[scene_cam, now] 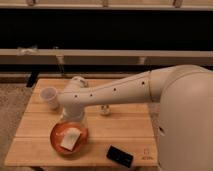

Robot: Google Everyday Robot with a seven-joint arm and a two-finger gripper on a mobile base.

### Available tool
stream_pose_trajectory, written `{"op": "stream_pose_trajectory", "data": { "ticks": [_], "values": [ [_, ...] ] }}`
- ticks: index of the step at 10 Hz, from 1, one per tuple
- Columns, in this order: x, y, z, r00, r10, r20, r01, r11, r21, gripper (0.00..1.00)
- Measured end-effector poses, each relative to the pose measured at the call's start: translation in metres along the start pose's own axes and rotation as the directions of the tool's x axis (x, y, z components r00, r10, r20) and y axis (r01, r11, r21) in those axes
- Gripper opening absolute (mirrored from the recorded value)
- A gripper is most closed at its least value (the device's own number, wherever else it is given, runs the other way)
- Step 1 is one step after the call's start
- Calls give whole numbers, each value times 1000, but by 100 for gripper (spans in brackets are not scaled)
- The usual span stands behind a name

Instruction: Place the white sponge in the ceramic bowl

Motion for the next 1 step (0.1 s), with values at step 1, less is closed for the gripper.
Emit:
{"op": "stream_pose_trajectory", "data": {
  "ticks": [1],
  "values": [
    [0, 0, 0, 1000, 1, 3, -1, 1000, 2, 80]
  ]
}}
